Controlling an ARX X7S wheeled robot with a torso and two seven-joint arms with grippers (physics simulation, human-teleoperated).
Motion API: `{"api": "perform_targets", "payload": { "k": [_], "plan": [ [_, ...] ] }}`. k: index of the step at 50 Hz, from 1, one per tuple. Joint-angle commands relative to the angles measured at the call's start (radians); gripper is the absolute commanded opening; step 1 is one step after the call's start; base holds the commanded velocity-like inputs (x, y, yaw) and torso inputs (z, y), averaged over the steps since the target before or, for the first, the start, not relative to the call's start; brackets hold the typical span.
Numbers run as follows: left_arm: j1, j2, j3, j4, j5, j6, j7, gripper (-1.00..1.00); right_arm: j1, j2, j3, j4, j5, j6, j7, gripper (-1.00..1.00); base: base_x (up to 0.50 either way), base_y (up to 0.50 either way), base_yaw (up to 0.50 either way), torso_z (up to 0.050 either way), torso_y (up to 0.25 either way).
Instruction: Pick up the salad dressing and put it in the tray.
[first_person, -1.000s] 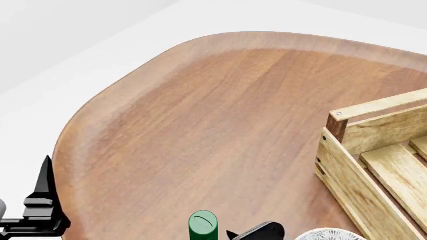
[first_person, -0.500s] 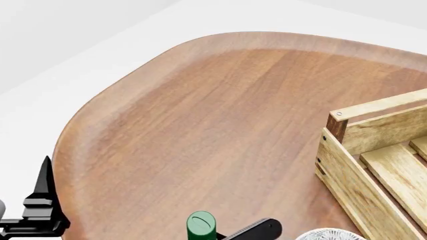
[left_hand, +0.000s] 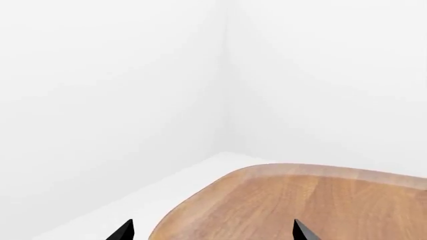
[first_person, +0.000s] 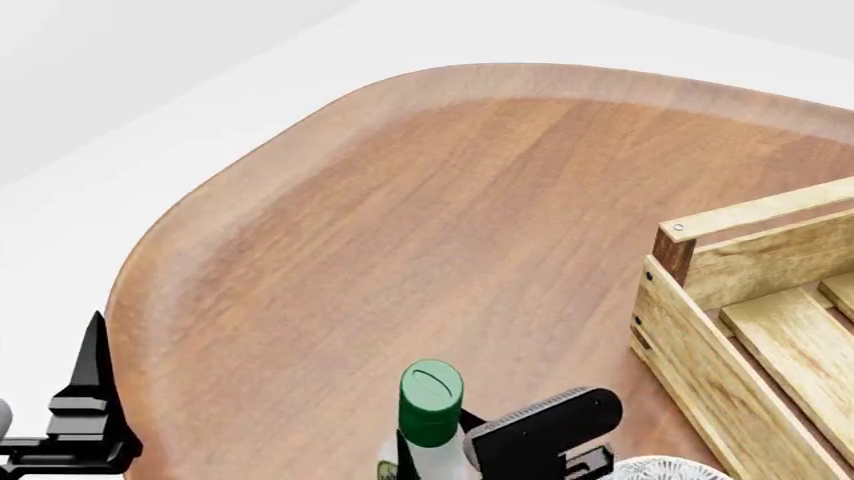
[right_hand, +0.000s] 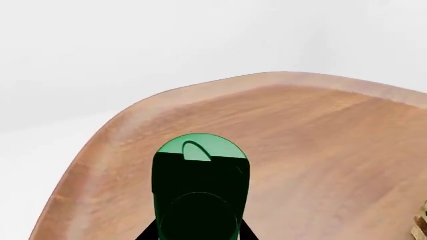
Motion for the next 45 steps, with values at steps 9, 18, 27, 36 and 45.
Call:
{"api": "perform_targets", "payload": {
  "k": [9,18,27,36,45],
  "plan": [
    [0.005,-0.007,-0.007,0.009,-0.02,0.006,0.001,1.0,0.127,0.102,0.162,-0.243,0.119,0.206,0.082,-1.0,0.0,0.0,0.0,0.0,0.001],
    [0.011,-0.009,-0.013,0.006,-0.027,0.011,0.0,1.0,0.256,0.146,0.267,-0.286,0.213,0.344,0.129,-1.0,0.0,0.0,0.0,0.0,0.0],
    [0.016,-0.008,-0.013,0.0,-0.033,0.016,-0.002,1.0,0.329,0.192,0.31,-0.3,0.201,0.374,0.169,-1.0,0.0,0.0,0.0,0.0,0.001],
    [0.013,-0.009,-0.012,-0.007,-0.032,0.02,-0.004,1.0,0.379,0.225,0.333,-0.254,0.172,0.379,0.184,-1.0,0.0,0.0,0.0,0.0,0.0],
    [0.017,-0.012,-0.005,-0.006,-0.02,0.029,-0.009,1.0,0.444,0.275,0.32,-0.148,0.079,0.354,0.208,-1.0,0.0,0.0,0.0,0.0,0.001]
  ]
}}
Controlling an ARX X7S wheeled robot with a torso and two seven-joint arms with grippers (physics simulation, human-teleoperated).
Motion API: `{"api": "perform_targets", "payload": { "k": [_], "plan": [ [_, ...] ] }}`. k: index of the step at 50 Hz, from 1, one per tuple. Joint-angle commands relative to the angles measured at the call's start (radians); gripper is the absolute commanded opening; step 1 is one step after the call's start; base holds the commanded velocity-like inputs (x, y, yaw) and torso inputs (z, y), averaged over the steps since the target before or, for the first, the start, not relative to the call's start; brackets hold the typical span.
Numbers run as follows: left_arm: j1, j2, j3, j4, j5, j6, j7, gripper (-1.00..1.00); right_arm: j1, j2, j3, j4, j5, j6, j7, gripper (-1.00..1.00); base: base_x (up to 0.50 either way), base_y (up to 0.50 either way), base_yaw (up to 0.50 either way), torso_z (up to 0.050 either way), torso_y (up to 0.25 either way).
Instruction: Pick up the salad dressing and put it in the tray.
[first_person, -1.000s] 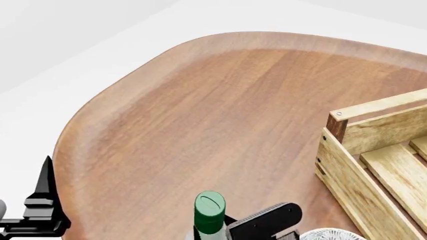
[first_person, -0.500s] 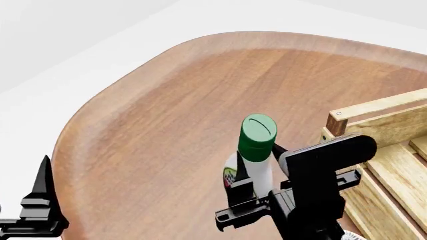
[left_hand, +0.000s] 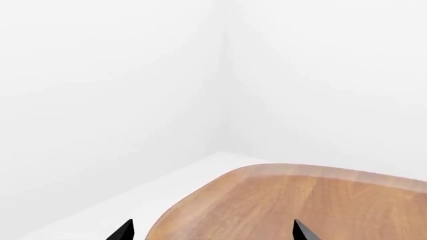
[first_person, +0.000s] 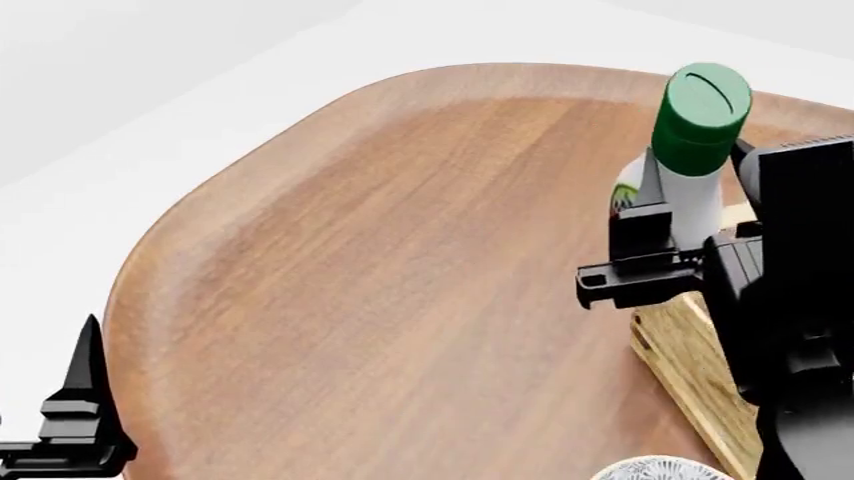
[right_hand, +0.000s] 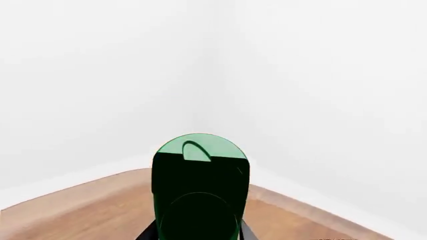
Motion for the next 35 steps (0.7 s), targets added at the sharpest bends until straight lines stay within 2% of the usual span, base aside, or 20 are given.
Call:
{"api": "perform_targets", "payload": {
  "k": [1,11,27,35],
  "plan": [
    [0.004,-0.003,0.007,-0.003,0.015,0.014,-0.007,1.0,0.083,0.052,-0.012,0.108,-0.117,-0.025,0.021,-1.0,0.0,0.0,0.0,0.0,0.0],
    [0.002,-0.004,0.015,-0.006,0.022,0.02,-0.01,1.0,0.166,0.049,0.032,0.328,-0.168,-0.087,0.039,-1.0,0.0,0.0,0.0,0.0,0.0],
    [-0.006,-0.009,0.023,-0.007,0.027,0.022,-0.014,1.0,0.289,0.043,-0.014,0.717,-0.321,-0.266,0.068,-1.0,0.0,0.0,0.0,0.0,0.001],
    [-0.012,-0.011,0.027,-0.001,0.017,0.012,-0.015,1.0,0.307,0.033,-0.006,0.822,-0.336,-0.318,0.076,-1.0,0.0,0.0,0.0,0.0,0.001]
  ]
}}
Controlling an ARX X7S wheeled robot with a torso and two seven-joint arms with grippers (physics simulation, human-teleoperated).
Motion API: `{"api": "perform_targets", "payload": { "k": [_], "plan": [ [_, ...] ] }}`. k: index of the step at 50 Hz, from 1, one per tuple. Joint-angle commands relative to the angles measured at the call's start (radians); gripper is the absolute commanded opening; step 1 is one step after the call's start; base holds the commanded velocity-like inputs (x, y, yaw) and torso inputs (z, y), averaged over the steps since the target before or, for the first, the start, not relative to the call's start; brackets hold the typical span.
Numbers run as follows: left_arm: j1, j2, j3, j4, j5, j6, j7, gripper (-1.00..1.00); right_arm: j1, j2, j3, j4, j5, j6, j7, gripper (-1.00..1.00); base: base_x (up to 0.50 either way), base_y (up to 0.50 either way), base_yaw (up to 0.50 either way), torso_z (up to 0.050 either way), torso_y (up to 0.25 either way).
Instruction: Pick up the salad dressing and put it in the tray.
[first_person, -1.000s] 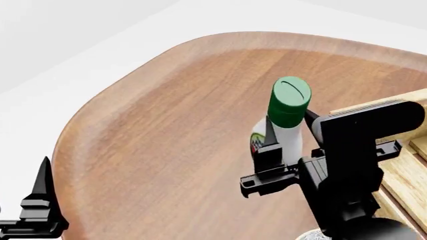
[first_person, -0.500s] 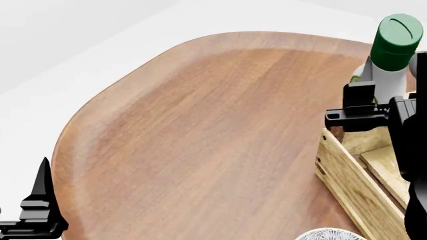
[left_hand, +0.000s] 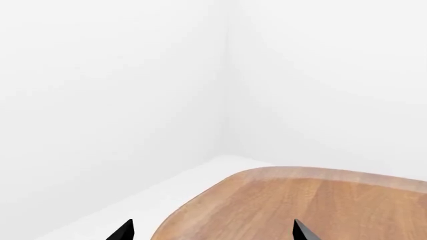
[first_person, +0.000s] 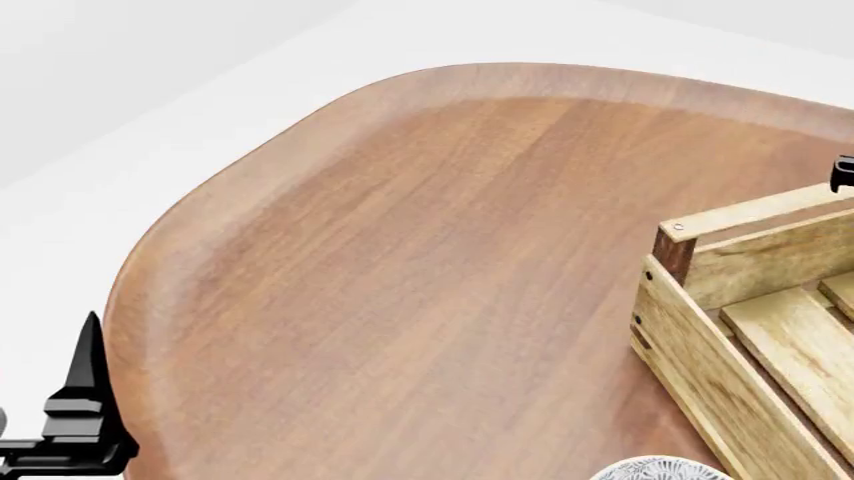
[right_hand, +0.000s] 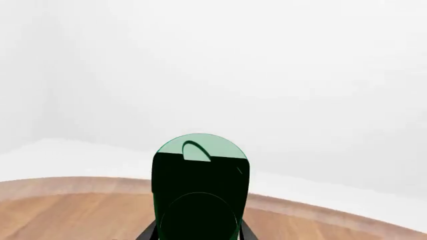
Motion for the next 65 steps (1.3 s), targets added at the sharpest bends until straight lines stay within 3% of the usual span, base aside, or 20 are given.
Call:
{"api": "perform_targets", "payload": {
  "k": [1,11,26,65],
  "plan": [
    [-0.008,-0.003,0.006,0.005,-0.006,-0.007,-0.003,1.0,0.061,-0.01,0.001,0.193,-0.073,-0.09,0.009,-1.0,0.0,0.0,0.0,0.0,0.0],
    [-0.01,-0.004,0.009,-0.003,-0.009,-0.006,-0.004,1.0,0.143,-0.037,-0.017,0.439,-0.119,-0.207,0.007,-1.0,0.0,0.0,0.0,0.0,0.0],
    [-0.003,-0.007,0.013,-0.006,0.0,0.007,-0.008,1.0,0.345,-0.11,-0.072,1.083,-0.216,-0.58,-0.013,-1.0,0.0,0.0,0.0,0.0,0.001],
    [-0.003,-0.017,0.035,-0.015,0.012,0.013,-0.019,1.0,0.158,-0.14,0.112,1.087,-0.34,-0.571,0.002,-1.0,0.0,0.0,0.0,0.0,0.001]
  ]
}}
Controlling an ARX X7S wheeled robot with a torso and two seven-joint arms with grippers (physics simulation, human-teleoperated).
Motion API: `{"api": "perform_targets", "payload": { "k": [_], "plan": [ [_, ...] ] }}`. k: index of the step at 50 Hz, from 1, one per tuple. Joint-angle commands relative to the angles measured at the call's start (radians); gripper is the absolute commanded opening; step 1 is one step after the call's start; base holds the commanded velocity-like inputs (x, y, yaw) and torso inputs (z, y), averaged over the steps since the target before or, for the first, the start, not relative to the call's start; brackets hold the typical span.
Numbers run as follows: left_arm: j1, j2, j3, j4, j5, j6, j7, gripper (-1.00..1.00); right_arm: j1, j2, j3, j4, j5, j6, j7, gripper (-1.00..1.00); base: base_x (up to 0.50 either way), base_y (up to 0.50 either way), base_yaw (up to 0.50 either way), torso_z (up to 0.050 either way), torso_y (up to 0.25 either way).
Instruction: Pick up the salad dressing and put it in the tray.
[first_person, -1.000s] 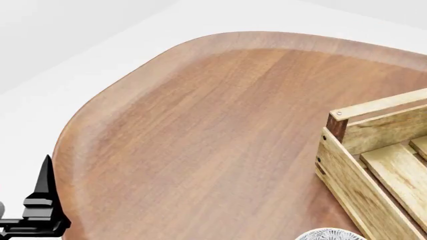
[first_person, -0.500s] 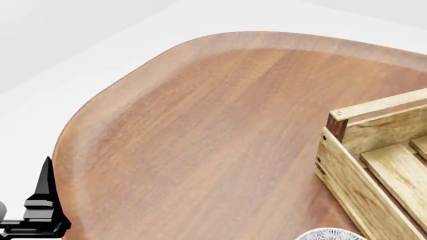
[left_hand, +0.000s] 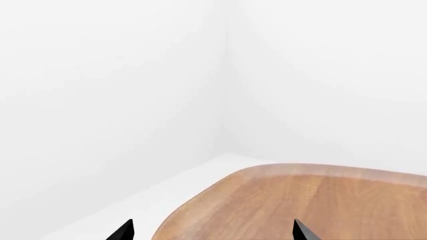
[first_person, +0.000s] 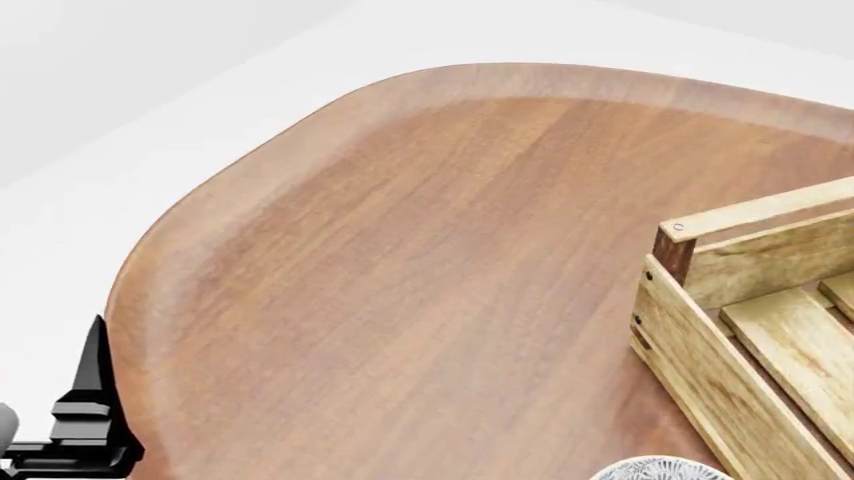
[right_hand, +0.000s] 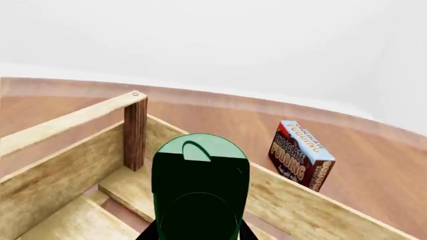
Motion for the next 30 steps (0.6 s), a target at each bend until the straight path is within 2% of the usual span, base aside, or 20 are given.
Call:
{"api": "perform_targets", "payload": {
  "k": [1,30],
  "plan": [
    [0.0,-0.002,0.009,-0.002,0.005,0.002,-0.003,1.0,-0.044,-0.009,0.035,0.0,-0.05,-0.021,-0.009,-1.0,0.0,0.0,0.0,0.0,0.0],
    [-0.003,-0.008,0.018,-0.001,0.002,0.004,-0.009,1.0,-0.099,-0.024,0.111,0.0,-0.065,-0.038,-0.008,-1.0,0.0,0.0,0.0,0.0,0.001]
  ]
}}
